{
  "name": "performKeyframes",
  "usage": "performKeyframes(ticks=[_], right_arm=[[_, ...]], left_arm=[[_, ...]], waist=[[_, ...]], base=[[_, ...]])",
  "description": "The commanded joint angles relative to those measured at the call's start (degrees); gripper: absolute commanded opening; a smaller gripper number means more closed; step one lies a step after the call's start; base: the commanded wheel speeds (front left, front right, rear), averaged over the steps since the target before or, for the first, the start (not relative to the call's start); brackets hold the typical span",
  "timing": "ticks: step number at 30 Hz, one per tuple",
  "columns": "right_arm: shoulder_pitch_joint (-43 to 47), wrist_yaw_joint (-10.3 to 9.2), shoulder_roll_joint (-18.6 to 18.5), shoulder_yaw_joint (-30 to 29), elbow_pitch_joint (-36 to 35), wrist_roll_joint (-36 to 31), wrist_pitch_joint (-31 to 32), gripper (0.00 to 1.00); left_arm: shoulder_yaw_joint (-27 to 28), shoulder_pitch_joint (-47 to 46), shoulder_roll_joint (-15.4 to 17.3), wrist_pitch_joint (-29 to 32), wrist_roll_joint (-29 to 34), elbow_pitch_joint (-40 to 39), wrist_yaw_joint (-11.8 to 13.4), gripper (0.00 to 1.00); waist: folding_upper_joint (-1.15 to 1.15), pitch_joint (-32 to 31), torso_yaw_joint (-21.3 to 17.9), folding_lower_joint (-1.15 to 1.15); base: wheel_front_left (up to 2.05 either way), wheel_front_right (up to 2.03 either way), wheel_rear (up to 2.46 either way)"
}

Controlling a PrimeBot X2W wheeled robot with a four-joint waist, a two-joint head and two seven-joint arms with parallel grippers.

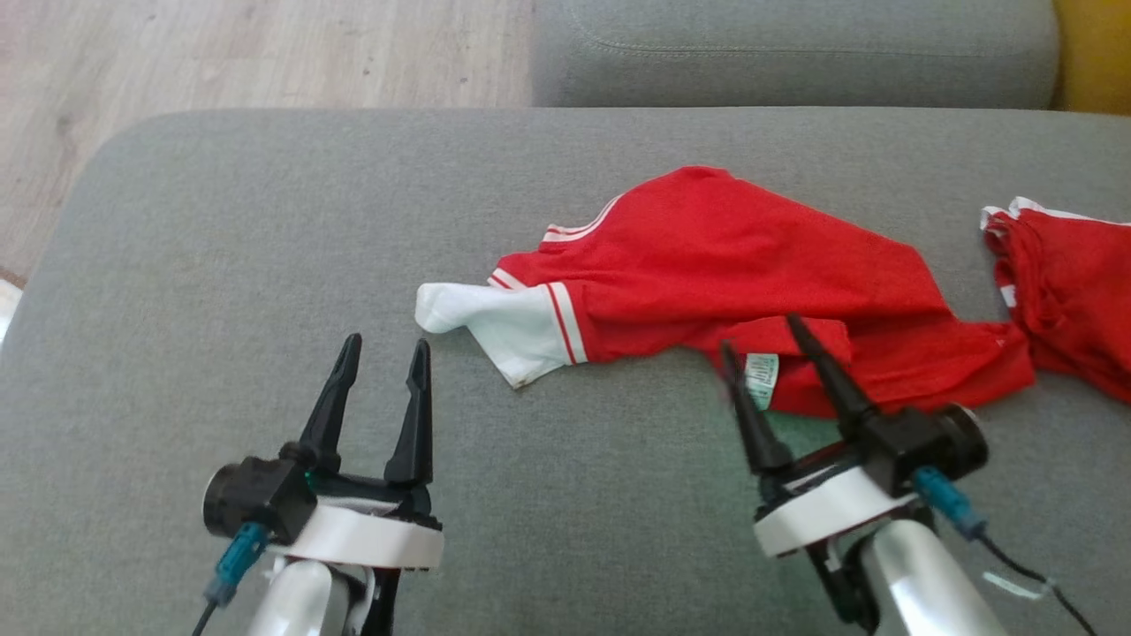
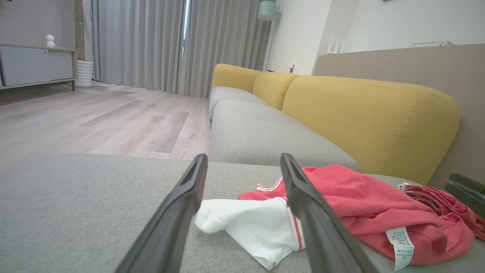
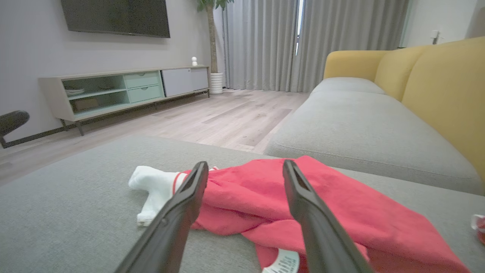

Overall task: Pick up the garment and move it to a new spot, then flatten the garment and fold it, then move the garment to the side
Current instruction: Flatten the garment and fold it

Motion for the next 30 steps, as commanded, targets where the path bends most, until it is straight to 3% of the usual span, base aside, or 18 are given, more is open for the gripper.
performKeyframes(ticks=[1,6,17,30], right_arm=[[-2.01,0.37,-0.04,1.80,-1.91,-0.20,-0.60,1.00],[-5.36,0.37,-2.49,7.55,1.42,-0.66,-0.60,1.00],[-18.87,0.37,-7.25,23.51,16.61,2.40,3.77,1.00],[-30.15,0.37,-6.68,29.67,34.84,2.73,6.04,1.00]], left_arm=[[1.38,-1.58,0.04,-0.55,0.00,-2.01,-0.16,1.00],[0.52,-2.10,0.04,-0.55,-0.38,-1.88,-0.19,1.00],[-2.22,-4.52,0.04,-0.55,-2.45,-1.31,0.38,1.00],[-6.06,-7.45,0.04,-0.55,-5.47,-1.60,1.98,1.00]], waist=[[0.00,0.17,0.33,0.01],[0.00,1.16,2.45,0.01],[0.00,5.36,8.08,0.01],[0.00,9.45,13.31,0.01]], base=[[0.00,0.00,0.00],[0.00,0.00,0.00],[0.00,0.00,0.00],[0.00,0.00,0.00]])
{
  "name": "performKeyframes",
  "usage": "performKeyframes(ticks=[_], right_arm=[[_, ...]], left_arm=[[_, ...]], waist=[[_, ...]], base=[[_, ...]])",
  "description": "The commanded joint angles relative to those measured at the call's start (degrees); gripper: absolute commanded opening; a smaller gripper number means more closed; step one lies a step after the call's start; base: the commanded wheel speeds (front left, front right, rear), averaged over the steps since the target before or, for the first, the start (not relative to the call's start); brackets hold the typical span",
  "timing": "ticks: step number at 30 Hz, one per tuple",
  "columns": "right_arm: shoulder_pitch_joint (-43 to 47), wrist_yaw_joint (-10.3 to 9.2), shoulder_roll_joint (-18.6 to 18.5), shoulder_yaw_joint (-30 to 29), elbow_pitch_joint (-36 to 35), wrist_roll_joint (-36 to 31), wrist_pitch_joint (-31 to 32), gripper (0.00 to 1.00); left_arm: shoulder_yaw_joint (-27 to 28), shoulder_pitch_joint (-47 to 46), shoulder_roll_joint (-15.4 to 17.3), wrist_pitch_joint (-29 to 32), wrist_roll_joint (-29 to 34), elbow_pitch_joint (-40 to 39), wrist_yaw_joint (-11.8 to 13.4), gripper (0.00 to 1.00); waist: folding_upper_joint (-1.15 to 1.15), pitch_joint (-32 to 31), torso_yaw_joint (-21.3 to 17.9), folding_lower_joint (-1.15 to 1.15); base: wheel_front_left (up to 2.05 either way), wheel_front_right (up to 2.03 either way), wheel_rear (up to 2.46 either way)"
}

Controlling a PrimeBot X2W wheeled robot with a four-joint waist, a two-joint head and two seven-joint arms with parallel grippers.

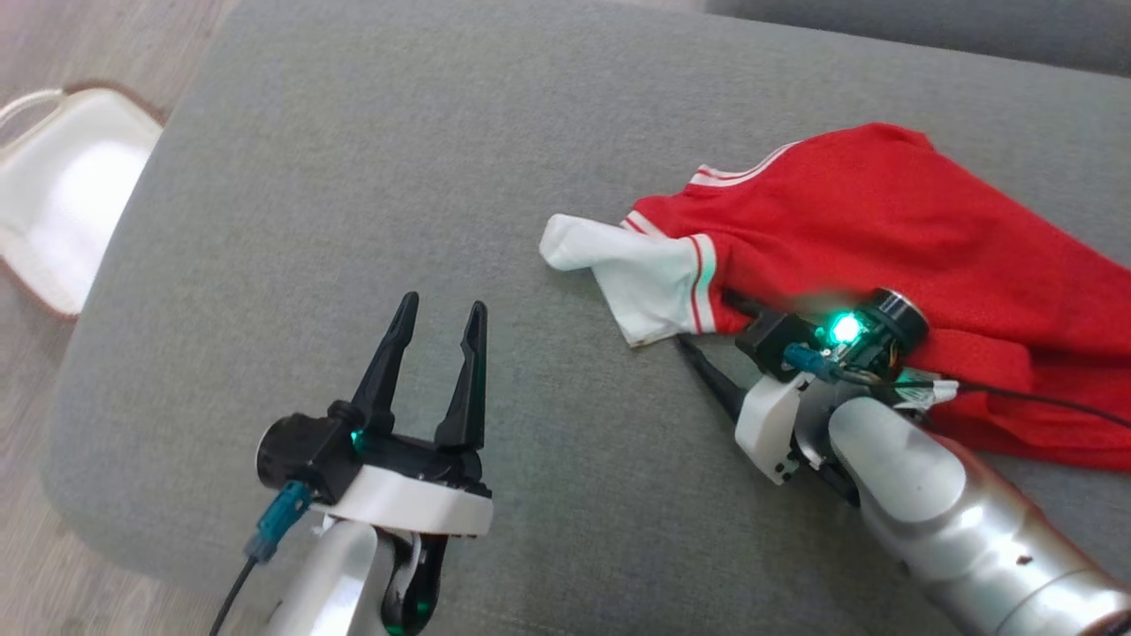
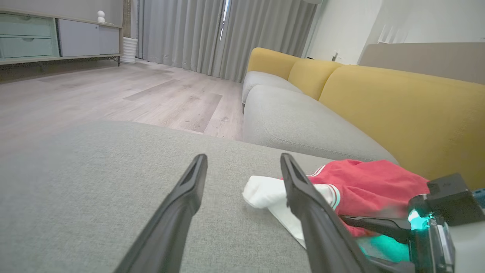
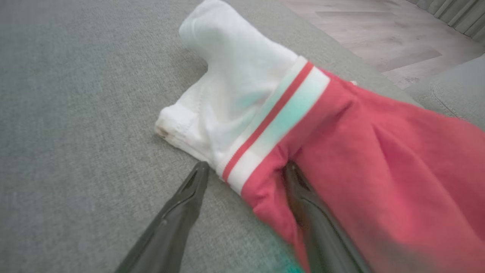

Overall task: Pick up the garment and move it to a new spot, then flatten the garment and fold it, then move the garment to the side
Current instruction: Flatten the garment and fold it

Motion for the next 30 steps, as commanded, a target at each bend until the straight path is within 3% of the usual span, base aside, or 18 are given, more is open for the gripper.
performKeyframes(ticks=[1,2,11,16,18,24,30], right_arm=[[-1.38,0.37,1.31,1.42,0.98,-0.23,0.29,0.84],[-1.76,0.37,1.56,1.89,1.92,-0.15,0.05,0.01],[-4.07,0.37,5.19,1.59,0.33,2.89,-5.73,0.00],[-3.75,0.37,6.70,3.69,-8.53,6.10,-6.42,0.00],[-3.28,0.37,6.96,4.77,-16.80,10.01,-6.45,0.00],[-3.58,0.37,4.03,5.89,-27.46,20.27,-6.25,0.00],[-6.62,0.37,-2.81,-0.64,-29.19,27.10,-3.96,0.00]], left_arm=[[1.16,-2.28,0.14,-0.55,-0.53,-1.98,0.49,1.00],[1.01,-2.34,0.14,-0.55,-0.66,-1.98,0.60,1.00],[1.53,-1.96,0.14,-0.55,-0.42,-1.19,0.98,1.00],[2.04,-1.28,0.14,-0.55,0.09,-1.19,0.95,1.00],[2.64,-0.60,0.14,-0.55,0.54,-1.06,0.91,1.00],[4.42,1.22,0.14,-0.55,0.81,-1.04,0.56,1.00],[4.78,1.43,0.14,-0.55,0.78,-1.85,0.23,1.00]], waist=[[0.00,0.80,0.99,-0.01],[0.00,0.87,1.16,-0.01],[0.00,-0.79,0.07,-0.01],[0.00,-3.34,-1.24,-0.01],[0.00,-4.98,-1.92,-0.01],[0.00,-6.97,-2.80,-0.01],[0.00,-5.91,-2.49,-0.01]], base=[[0.00,0.00,0.00],[0.00,0.00,0.00],[0.00,0.00,0.00],[0.00,0.00,0.00],[0.00,0.00,0.00],[0.00,0.00,0.00],[0.00,0.00,0.00]])
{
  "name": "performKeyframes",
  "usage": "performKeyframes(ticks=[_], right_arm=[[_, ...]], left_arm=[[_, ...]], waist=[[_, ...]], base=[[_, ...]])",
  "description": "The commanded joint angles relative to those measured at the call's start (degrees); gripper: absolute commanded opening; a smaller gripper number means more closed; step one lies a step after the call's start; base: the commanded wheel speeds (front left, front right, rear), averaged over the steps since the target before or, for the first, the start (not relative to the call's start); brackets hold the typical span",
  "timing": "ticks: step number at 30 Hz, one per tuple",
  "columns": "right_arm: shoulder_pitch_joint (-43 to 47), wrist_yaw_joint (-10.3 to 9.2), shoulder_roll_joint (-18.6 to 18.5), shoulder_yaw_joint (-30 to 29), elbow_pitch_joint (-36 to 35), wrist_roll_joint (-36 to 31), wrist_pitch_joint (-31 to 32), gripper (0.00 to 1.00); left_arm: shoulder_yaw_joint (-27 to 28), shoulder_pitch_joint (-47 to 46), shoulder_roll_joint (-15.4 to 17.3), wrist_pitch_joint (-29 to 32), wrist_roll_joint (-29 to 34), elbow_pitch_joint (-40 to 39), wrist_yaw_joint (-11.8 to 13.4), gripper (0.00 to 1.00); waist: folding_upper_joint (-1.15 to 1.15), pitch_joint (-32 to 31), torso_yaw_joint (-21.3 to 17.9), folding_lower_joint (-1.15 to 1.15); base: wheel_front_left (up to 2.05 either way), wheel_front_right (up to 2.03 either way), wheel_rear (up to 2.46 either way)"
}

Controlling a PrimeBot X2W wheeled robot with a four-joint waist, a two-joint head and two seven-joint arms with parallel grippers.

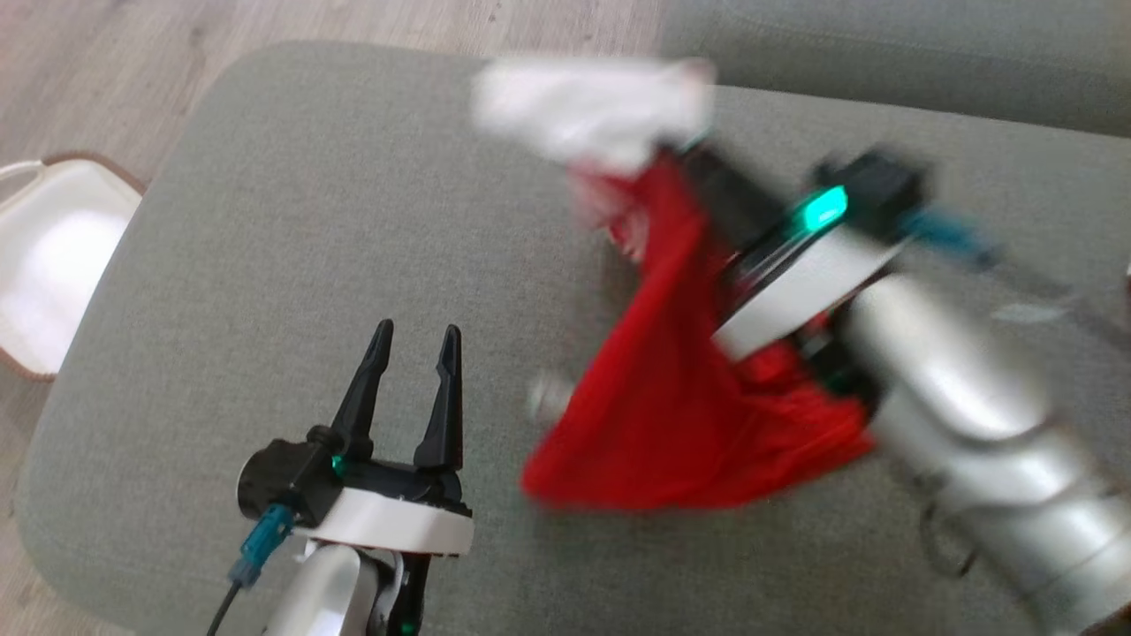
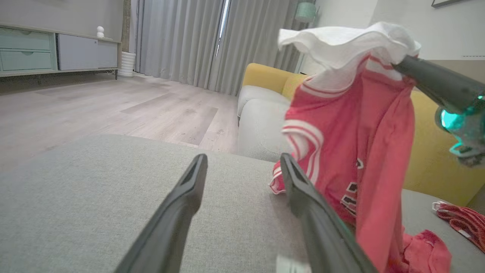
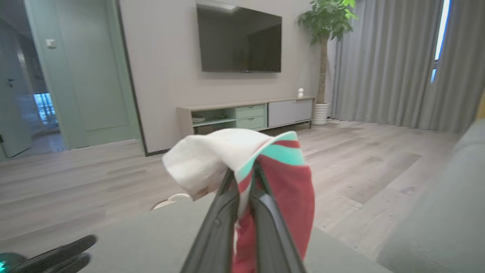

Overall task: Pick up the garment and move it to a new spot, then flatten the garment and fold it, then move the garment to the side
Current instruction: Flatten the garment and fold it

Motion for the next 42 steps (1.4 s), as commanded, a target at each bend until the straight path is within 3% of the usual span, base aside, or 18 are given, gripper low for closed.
performKeyframes(ticks=[1,6,9,10,11,17,24,32,38,42], right_arm=[[-2.87,0.37,-0.60,-2.04,-1.41,1.30,0.31,0.00],[-8.03,0.37,-10.00,-11.16,5.56,3.10,3.81,0.00],[-11.06,0.37,-13.85,-14.55,13.64,1.74,5.89,0.00],[-12.24,0.37,-14.93,-15.22,17.11,-0.14,6.43,0.63],[-13.31,0.37,-15.43,-15.60,20.48,-1.97,7.02,1.00],[-17.20,0.37,-12.35,-17.54,33.47,-8.01,5.94,1.00],[-16.66,0.37,-6.76,-17.44,35.69,-10.70,0.22,1.00],[-7.95,0.37,0.80,-20.84,23.83,-13.00,-2.59,1.00],[7.88,0.37,8.26,-27.38,8.30,-19.63,-2.63,1.00],[17.93,0.37,10.87,-29.25,1.37,-22.71,-2.63,1.00]], left_arm=[[2.05,-1.71,0.13,-0.55,0.24,-2.07,-0.14,1.00],[0.84,-2.98,0.13,-0.55,-0.61,-2.48,-0.10,1.00],[0.12,-3.83,0.13,-0.55,-1.03,-2.59,-0.01,1.00],[-0.08,-4.10,0.13,-0.55,-1.17,-2.59,0.03,1.00],[-0.27,-4.34,0.13,-0.55,-1.29,-2.54,0.08,1.00],[-0.46,-5.14,0.13,-0.55,-1.43,-2.05,0.36,1.00],[1.48,-4.65,0.13,-0.55,-0.60,-1.85,0.35,1.00],[3.64,-2.38,0.13,-0.55,0.72,-2.90,-0.02,1.00],[4.49,-0.39,0.13,-0.55,1.43,-3.28,-0.28,1.00],[4.57,0.76,0.13,-0.55,1.73,-3.18,-0.41,1.00]], waist=[[0.00,0.60,0.35,0.01],[0.00,3.34,1.70,0.01],[0.00,4.66,2.38,0.01],[0.00,5.02,2.53,0.01],[0.00,5.28,2.65,0.01],[0.00,5.50,2.29,0.01],[0.00,3.56,-0.18,0.01],[0.00,-0.35,-5.22,0.01],[0.00,-3.29,-8.57,0.01],[0.00,-4.43,-9.83,0.01]], base=[[0.00,0.00,0.00],[0.00,0.00,0.00],[0.00,0.00,0.00],[0.00,0.00,0.00],[0.00,0.00,0.00],[0.00,0.00,0.00],[0.00,0.00,0.00],[0.00,0.00,0.00],[0.00,0.00,0.00],[0.00,0.00,0.00]])
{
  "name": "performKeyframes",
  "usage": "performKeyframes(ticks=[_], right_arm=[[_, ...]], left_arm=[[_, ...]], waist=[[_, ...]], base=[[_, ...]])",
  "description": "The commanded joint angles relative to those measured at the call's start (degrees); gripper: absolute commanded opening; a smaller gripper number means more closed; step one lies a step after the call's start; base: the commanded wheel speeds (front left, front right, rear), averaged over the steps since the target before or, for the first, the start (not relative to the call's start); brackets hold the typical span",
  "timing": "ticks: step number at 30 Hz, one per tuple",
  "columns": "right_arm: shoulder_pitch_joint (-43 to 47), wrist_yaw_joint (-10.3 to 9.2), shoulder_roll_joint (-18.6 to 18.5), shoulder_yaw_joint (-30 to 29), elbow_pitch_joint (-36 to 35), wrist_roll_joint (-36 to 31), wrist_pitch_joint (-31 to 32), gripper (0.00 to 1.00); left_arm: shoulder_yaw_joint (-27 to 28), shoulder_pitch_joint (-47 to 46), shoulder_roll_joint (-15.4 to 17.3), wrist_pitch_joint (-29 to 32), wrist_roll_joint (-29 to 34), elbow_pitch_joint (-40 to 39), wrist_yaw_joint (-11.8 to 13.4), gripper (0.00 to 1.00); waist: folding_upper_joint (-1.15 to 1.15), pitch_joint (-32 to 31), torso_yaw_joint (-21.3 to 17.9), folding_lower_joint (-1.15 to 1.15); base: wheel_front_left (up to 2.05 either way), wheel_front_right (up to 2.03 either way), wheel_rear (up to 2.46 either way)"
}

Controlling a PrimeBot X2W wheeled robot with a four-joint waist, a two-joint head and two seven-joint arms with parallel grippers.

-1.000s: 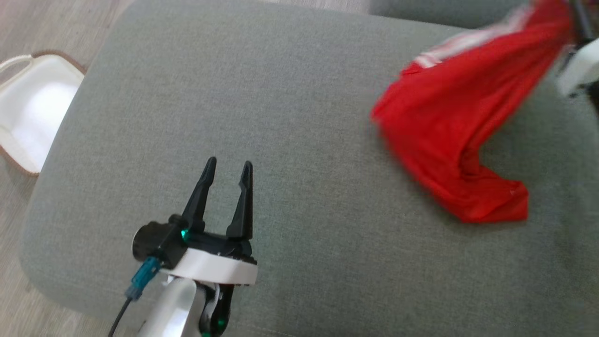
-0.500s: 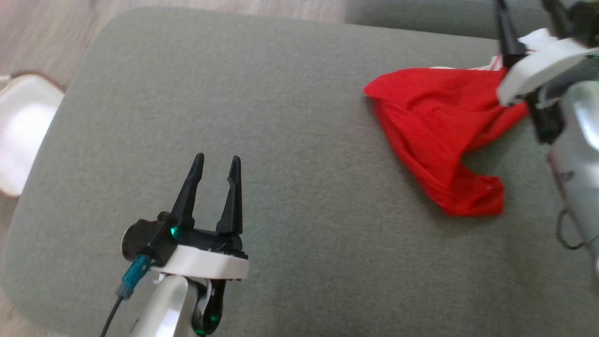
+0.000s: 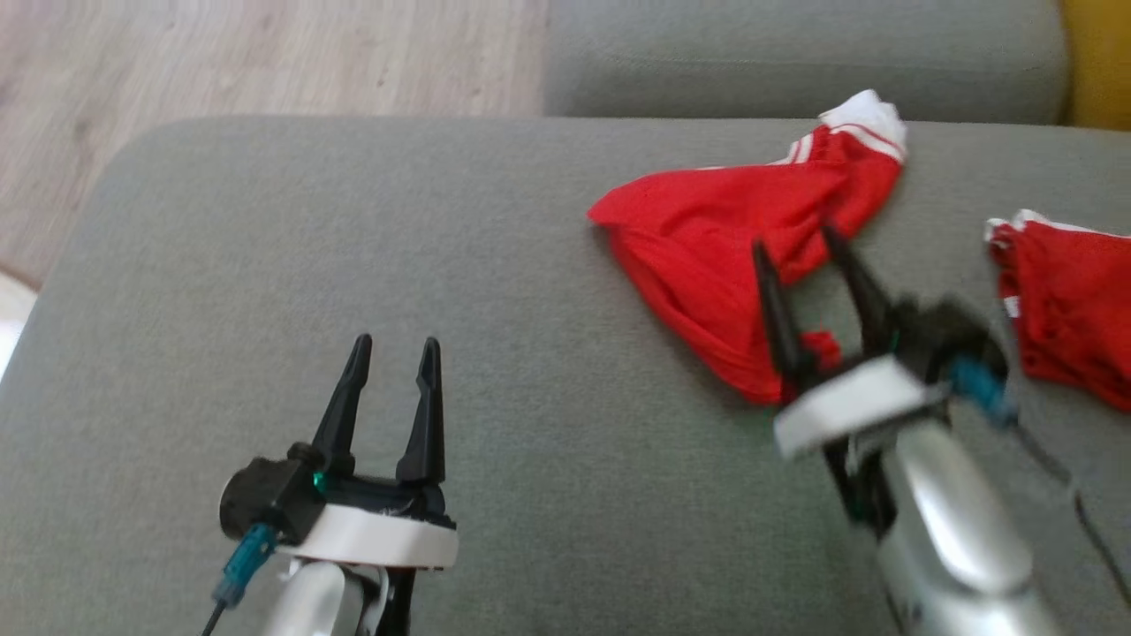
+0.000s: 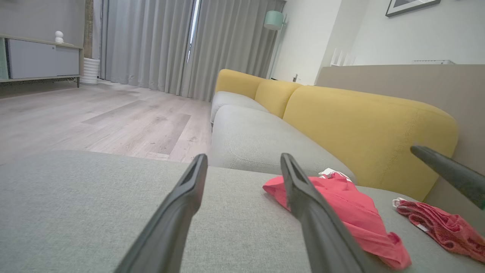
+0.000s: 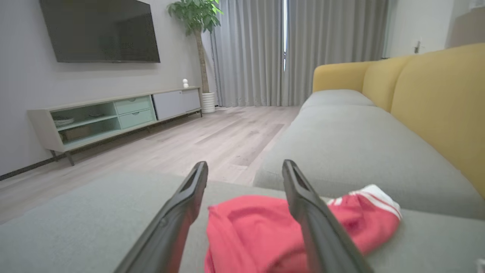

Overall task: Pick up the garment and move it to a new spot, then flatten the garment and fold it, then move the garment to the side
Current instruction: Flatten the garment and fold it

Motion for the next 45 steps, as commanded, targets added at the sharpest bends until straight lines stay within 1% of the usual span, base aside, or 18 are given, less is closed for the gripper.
performKeyframes(ticks=[1,5,10,16,20,21,24,28,31,35,38,39,40,45], right_arm=[[-0.09,0.37,0.83,0.85,-3.09,-0.81,-0.52,1.00],[5.09,0.37,1.24,0.79,-6.06,-1.53,-0.53,1.00],[6.49,0.37,1.28,0.46,-8.16,-1.60,-0.29,1.00],[2.34,0.37,1.29,-0.01,-9.17,-6.11,2.46,1.00],[-2.93,0.37,0.64,1.43,-7.19,-8.62,6.41,1.00],[-2.93,0.37,0.64,1.43,-7.19,-8.62,6.41,1.00],[-8.19,0.37,-0.95,2.53,-3.15,-9.99,9.72,1.00],[-14.26,0.37,-2.58,2.11,6.30,-12.81,15.20,1.00],[-17.30,0.37,-3.04,2.28,13.04,-15.52,17.57,1.00],[-19.56,0.37,-2.83,2.41,19.71,-18.17,18.91,1.00],[-20.57,0.37,-2.67,2.18,23.13,-20.50,18.83,1.00],[-20.86,0.37,-2.55,1.94,24.02,-21.06,18.55,0.82],[-21.20,0.37,-2.37,1.50,24.62,-21.50,17.84,0.00],[-22.60,0.37,-0.62,-0.62,25.92,-22.45,12.60,0.00]], left_arm=[[2.06,-1.30,0.15,-0.55,0.73,-1.87,-0.38,1.00],[1.81,-0.84,0.15,-0.55,0.74,-1.91,-0.48,1.00],[1.22,-1.05,0.15,-0.55,0.45,-2.08,-0.59,1.00],[0.04,-2.89,0.15,-0.55,0.04,-2.09,-0.70,1.00],[-1.08,-4.55,0.15,-0.55,-1.10,-2.09,-0.45,1.00],[-1.08,-4.55,0.15,-0.55,-1.10,-2.09,-0.45,1.00],[-2.39,-5.73,0.15,-0.55,-2.03,-1.99,-0.29,1.00],[-4.22,-6.87,0.15,-0.55,-3.52,-1.83,0.25,1.00],[-5.04,-7.21,0.15,-0.55,-4.28,-1.64,0.69,1.00],[-5.20,-7.27,0.15,-0.55,-4.62,-1.46,0.96,1.00],[-5.14,-7.29,0.15,-0.55,-4.66,-1.51,1.07,1.00],[-5.12,-7.32,0.15,-0.55,-4.68,-1.55,1.14,1.00],[-5.14,-7.35,0.15,-0.55,-4.70,-1.62,1.24,1.00],[-5.34,-7.43,0.15,-0.55,-4.65,-1.74,1.41,1.00]], waist=[[0.00,-0.73,-0.84,0.01],[0.00,-0.85,-0.99,0.01],[0.00,0.10,0.08,0.01],[0.00,3.42,3.10,0.01],[0.00,6.25,6.02,0.01],[0.00,6.25,6.02,0.01],[0.00,8.35,8.40,0.01],[0.00,9.87,11.59,0.01],[0.00,10.12,13.33,0.01],[0.00,10.12,14.48,0.01],[0.00,10.17,14.71,0.01],[0.00,10.18,14.69,0.01],[0.00,10.20,14.61,0.01],[0.00,9.89,13.68,0.01]], base=[[0.00,0.00,0.00],[0.00,0.00,0.00],[0.00,0.00,0.00],[0.00,0.00,0.00],[0.00,0.00,0.00],[0.00,0.00,0.00],[0.00,0.00,0.00],[0.00,0.00,0.00],[0.00,0.00,0.00],[0.00,0.00,0.00],[0.00,0.00,0.00],[0.00,0.00,0.00],[0.00,0.00,0.00],[0.00,0.00,0.00]])
